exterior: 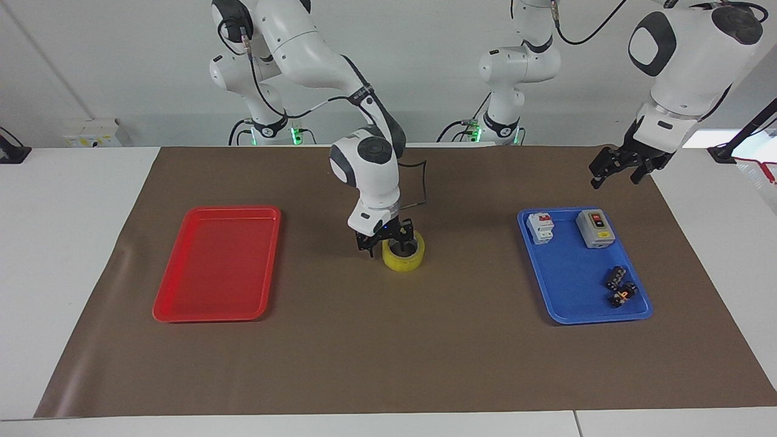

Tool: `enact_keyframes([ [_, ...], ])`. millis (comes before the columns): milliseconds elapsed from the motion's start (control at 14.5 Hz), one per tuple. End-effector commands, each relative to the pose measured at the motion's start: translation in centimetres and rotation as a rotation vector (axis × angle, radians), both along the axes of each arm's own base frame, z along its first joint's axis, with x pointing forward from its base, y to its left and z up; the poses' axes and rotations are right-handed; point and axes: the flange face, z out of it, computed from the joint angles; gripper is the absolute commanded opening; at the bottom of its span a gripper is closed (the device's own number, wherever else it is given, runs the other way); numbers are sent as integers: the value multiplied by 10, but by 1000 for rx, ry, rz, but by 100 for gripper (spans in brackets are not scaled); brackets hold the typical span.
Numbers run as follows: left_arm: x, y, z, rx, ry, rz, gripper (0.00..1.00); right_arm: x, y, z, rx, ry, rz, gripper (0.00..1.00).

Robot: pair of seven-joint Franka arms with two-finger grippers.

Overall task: Place and move tape with both arms
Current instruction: 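Grasp the tape with the right gripper while the left gripper withdraws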

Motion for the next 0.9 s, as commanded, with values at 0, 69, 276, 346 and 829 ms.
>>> enact_keyframes([
  [0, -1, 3, 15, -27, 6, -10, 100, -3, -1, 1, 1, -14, 12, 47],
  [69, 0, 3, 18, -27, 10, -12, 100, -2, -3, 0, -1, -12, 9, 47],
  [276, 2, 2, 23, -28, 20, -13, 100, -3, -3, -1, 3, -15, 3, 47],
  [346, 2, 2, 25, -28, 29, -13, 100, -4, -2, -1, 3, -15, 4, 47],
  [829, -5, -2, 28, -25, 52, -19, 100, -6, -4, -7, 16, -28, -13, 43],
])
